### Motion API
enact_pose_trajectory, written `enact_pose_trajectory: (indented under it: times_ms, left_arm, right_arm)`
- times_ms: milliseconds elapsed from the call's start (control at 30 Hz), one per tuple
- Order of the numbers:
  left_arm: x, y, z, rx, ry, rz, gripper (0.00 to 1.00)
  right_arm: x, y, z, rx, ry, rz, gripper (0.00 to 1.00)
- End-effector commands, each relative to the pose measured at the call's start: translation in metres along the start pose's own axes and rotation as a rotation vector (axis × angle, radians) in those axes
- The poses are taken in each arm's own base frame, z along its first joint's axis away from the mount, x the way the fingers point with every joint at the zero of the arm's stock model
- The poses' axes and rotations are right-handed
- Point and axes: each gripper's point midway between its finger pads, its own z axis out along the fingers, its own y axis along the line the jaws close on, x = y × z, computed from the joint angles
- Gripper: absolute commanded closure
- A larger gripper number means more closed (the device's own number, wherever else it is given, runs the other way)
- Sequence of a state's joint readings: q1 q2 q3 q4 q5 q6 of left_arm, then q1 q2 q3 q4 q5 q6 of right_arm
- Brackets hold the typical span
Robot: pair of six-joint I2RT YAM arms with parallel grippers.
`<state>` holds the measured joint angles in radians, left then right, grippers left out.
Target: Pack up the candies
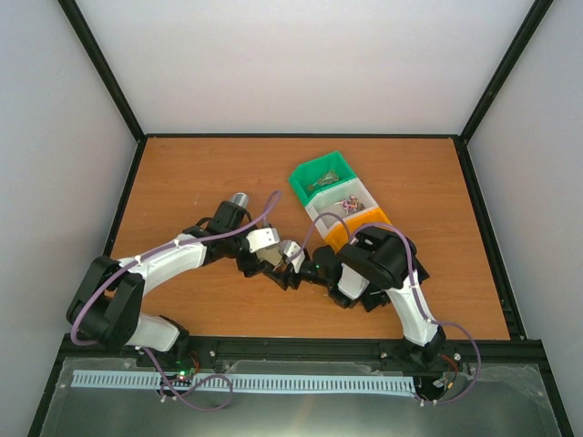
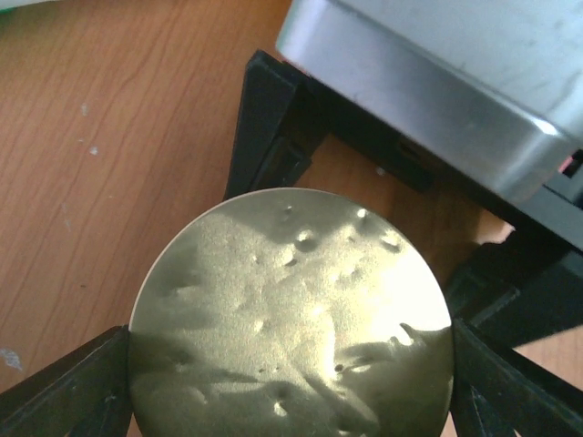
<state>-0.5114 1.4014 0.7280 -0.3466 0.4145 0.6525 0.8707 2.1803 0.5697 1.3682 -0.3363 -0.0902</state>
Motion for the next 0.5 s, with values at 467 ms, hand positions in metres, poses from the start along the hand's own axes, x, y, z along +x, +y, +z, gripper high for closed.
enact_pose_trajectory:
  times_ms: [467]
  left_arm:
    - [0.037, -0.031, 0.004, 0.139, 0.126, 0.029, 0.48]
  right_arm:
    - [0.001, 0.013, -0.011, -0.083, -0.027, -0.017, 0.09]
